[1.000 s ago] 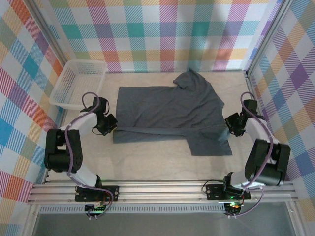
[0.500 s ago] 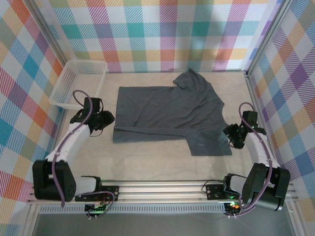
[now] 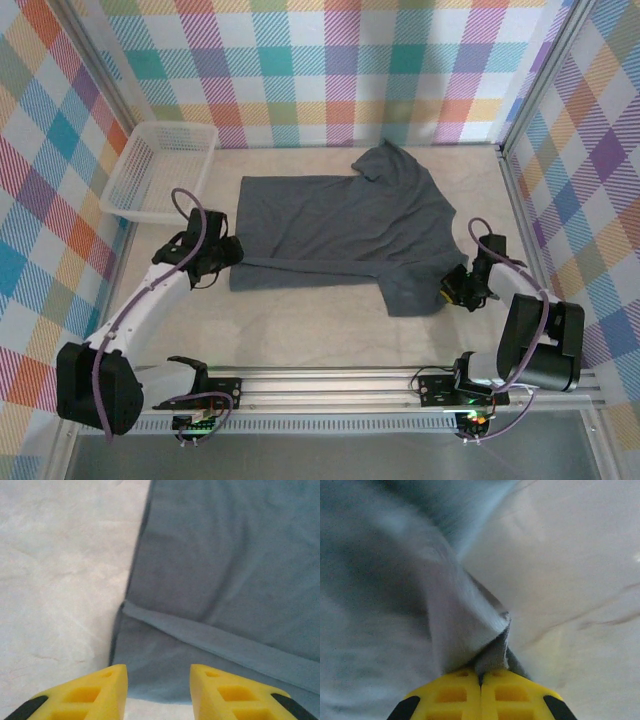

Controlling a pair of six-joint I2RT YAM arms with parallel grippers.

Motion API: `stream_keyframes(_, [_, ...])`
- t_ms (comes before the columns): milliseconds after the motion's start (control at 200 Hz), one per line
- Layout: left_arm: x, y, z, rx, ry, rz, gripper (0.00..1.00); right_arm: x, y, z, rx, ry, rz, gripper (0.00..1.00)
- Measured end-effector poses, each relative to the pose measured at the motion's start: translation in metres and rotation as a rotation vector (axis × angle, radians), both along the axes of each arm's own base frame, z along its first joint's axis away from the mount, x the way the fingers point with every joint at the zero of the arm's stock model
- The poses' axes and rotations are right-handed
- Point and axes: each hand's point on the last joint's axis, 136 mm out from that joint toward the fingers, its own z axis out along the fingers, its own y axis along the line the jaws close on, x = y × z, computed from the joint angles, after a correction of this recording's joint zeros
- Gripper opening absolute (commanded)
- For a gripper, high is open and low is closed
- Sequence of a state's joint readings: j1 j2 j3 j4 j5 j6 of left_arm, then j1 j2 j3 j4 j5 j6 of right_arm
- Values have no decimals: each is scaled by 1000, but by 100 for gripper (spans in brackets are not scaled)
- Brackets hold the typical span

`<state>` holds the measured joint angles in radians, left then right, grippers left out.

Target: Fold the inside-out t-shirt

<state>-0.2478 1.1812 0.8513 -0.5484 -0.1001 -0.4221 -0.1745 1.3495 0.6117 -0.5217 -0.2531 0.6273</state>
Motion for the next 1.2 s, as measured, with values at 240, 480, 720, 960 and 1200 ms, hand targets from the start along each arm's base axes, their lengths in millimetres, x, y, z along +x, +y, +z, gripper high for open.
stream_keyframes(240, [-7,4,-21,25,89,27,38,53,54,73,84,-167,29,0])
stream_keyframes(480, [18,-11,-32,3,144,10,37,190,22,93,39,-223,-157,45])
stream_keyframes(720, [68,-30,-37,-26,167,-1,7,193,-12,68,-1,-185,-147,36])
stream_keyframes(960, [107,-41,-93,-12,278,12,0,129,-18,14,13,-35,-113,4])
stream_keyframes(1200, [84,-40,-113,-60,281,41,0,102,-25,-4,131,-33,-123,0])
